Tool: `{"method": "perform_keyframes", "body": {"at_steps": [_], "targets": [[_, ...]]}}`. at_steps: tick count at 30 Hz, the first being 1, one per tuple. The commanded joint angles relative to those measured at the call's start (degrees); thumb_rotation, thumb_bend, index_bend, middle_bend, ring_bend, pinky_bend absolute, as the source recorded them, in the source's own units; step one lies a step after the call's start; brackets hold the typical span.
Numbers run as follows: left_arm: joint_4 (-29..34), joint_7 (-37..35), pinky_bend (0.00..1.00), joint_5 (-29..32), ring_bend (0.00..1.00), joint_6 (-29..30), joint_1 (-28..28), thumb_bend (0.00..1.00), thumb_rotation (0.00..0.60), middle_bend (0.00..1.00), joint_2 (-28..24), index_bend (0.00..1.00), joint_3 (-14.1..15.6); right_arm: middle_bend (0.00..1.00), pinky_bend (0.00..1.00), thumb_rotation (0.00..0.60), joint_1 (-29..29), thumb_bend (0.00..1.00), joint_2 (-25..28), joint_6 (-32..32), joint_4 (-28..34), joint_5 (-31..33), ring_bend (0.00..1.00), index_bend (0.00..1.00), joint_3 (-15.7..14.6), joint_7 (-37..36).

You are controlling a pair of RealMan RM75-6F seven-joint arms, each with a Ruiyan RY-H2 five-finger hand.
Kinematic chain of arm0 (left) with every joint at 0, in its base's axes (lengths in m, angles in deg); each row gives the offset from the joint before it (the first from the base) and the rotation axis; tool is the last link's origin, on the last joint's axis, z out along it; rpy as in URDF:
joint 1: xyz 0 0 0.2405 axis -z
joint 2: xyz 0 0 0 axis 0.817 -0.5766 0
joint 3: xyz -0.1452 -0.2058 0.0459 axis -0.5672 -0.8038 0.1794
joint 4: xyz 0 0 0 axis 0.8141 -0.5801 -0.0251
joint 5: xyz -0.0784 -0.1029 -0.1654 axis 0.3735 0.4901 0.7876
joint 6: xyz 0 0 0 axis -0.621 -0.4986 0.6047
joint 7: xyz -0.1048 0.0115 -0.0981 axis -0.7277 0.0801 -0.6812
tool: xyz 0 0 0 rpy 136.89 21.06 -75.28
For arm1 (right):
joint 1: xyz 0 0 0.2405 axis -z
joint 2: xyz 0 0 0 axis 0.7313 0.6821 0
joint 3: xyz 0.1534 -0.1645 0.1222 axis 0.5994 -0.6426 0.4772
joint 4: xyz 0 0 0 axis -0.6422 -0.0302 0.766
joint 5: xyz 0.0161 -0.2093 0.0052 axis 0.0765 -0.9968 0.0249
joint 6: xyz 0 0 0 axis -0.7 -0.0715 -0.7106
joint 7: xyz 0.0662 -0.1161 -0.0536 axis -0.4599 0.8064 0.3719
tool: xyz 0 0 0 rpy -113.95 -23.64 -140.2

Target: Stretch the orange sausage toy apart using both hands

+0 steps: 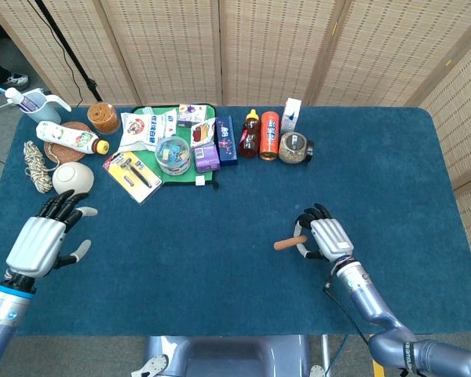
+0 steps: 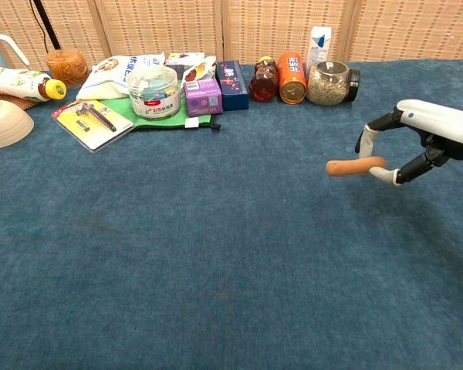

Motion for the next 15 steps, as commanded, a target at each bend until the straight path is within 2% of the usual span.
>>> {"method": "perform_keyframes", "body": {"at_steps": [1,15], "targets": [[-1.29,-0.64,0.11,-3.23,0.06,-1.49,2.38,0.31,0.6,0.14,1.97,0.31,-0.08,0.32,0.03,0.6,0.39,0.55,2.32,-0.06,5.22,3.24,0.16,0.69,1.56,0.95],[-6.38,-1.24,0.11,-9.49,0.04,-6.73,10.41,0.31,0.6,0.13,9.88,0.31,-0.99,0.32,0.04,0.6,-0.25,0.55,4.49,-1.16,16.62,9.2,0.16,0.69,3.35,2.37]]}}
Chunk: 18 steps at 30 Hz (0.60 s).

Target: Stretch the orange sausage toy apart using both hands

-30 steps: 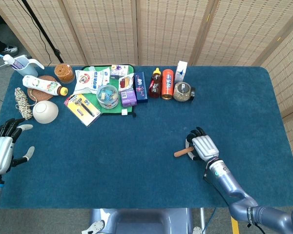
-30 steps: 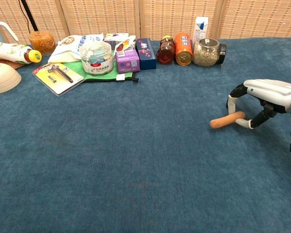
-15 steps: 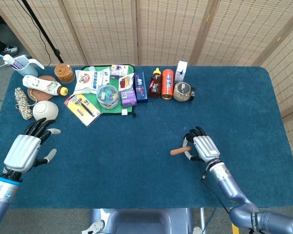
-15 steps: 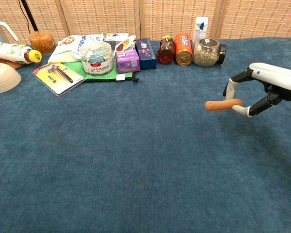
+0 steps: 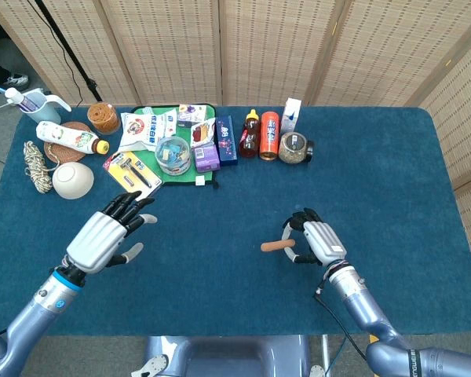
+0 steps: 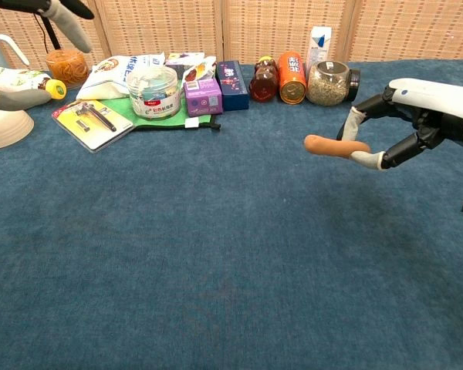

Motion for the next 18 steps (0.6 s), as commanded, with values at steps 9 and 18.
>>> {"method": "perform_keyframes", "body": {"at_steps": [9,18], "targets": [[-3.56,-1.43,0.1,-2.84,0.02,-3.32,5.45,0.31,0.6,0.12,7.15,0.32,-0.12,0.32,0.05,0.6,-1.1,0.55,-1.13,-0.71,4.57,3.29,0.16,0.69,1.62,-1.58],[-4.8,-1.16,0.1,-2.26,0.02,-5.07,8.71,0.31,0.6,0.12,11.23,0.32,-0.84,0.32,0.06,0.6,-2.24,0.55,-2.73,-1.02,5.84,5.26,0.16,0.69,2.62,-2.32]]}}
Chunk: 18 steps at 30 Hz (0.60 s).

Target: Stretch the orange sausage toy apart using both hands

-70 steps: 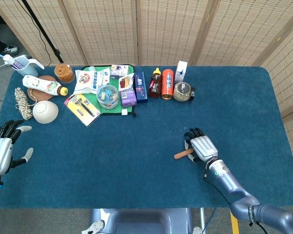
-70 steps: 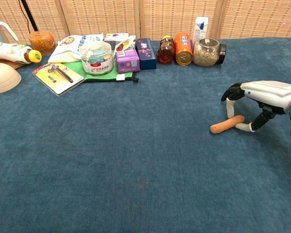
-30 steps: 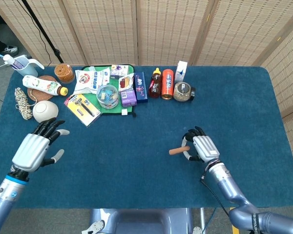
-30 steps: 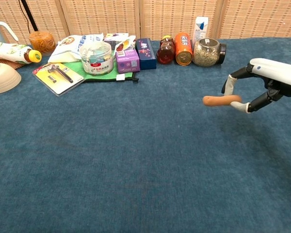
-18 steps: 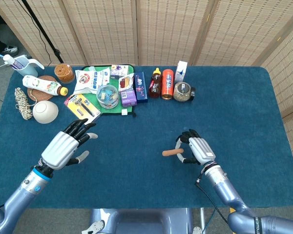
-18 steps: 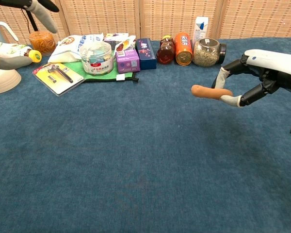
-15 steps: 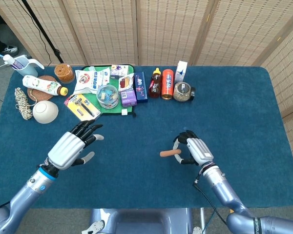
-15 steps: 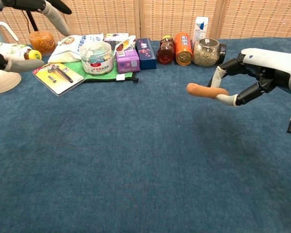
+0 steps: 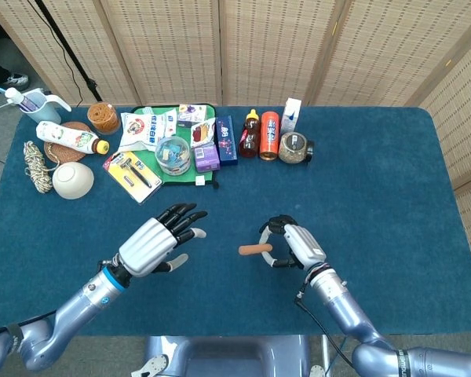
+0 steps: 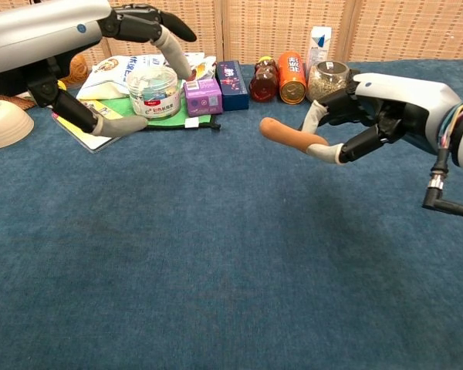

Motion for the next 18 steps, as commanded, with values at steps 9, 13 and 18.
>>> {"method": "perform_keyframes", "body": {"at_steps": [9,13,18], "targets": [[-0.82,0.87,0.1,1.35,0.02,-1.19,2.82,0.31,0.6,0.12,2.6,0.33,-1.0,0.32,0.07,0.6,-0.69,0.55,-0.2,-0.51,2.11,0.99,0.16,0.69,1.09,-2.11],[-1.04,1.57,0.1,1.96,0.02,-1.83,4.04,0.31,0.6,0.12,3.34,0.34,-1.35,0.32,0.07,0.6,-0.75,0.55,0.14,-0.94,2.96,1.32,0.16,0.69,1.04,-3.05],[-1.04,1.72,0.1,2.48,0.02,-2.25,4.87,0.31,0.6,0.12,3.58,0.35,-1.48,0.32,0.07,0.6,-0.89,0.55,0.3,-1.07,3.13,1.05,0.16,0.69,0.78,-3.18]]}}
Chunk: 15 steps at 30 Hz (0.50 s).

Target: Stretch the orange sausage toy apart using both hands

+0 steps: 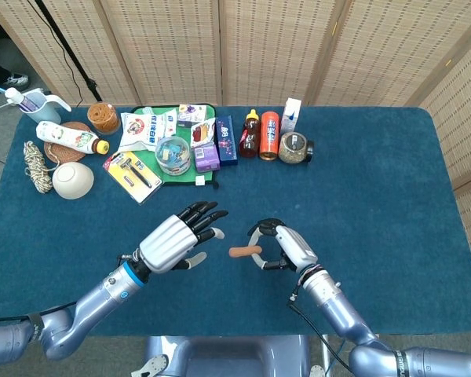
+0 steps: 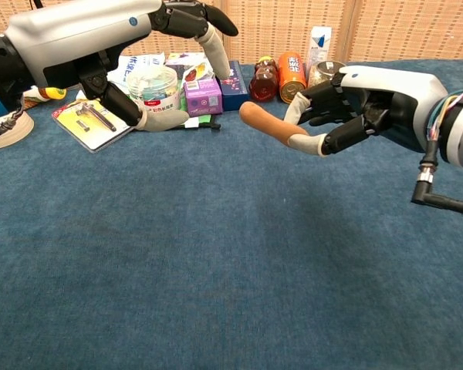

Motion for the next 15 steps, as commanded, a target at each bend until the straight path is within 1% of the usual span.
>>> {"method": "perform_keyframes", "body": {"at_steps": [1,15], "targets": [[0.06,0.09,0.1,0.15,0.02,-0.18,0.35,0.31,0.6,0.12,0.08,0.35,-0.05,0.32,0.07,0.6,-0.1,0.55,-0.05,0.08,-0.02,-0.11,0.16,0.69,-0.15,0.18],[0.8,1.1,0.1,1.17,0.02,-1.44,2.75,0.31,0.6,0.12,1.22,0.35,0.69,0.32,0.07,0.6,-1.47,0.55,-0.51,0.12,0.51,0.85,0.16,0.69,-0.04,1.07]]}}
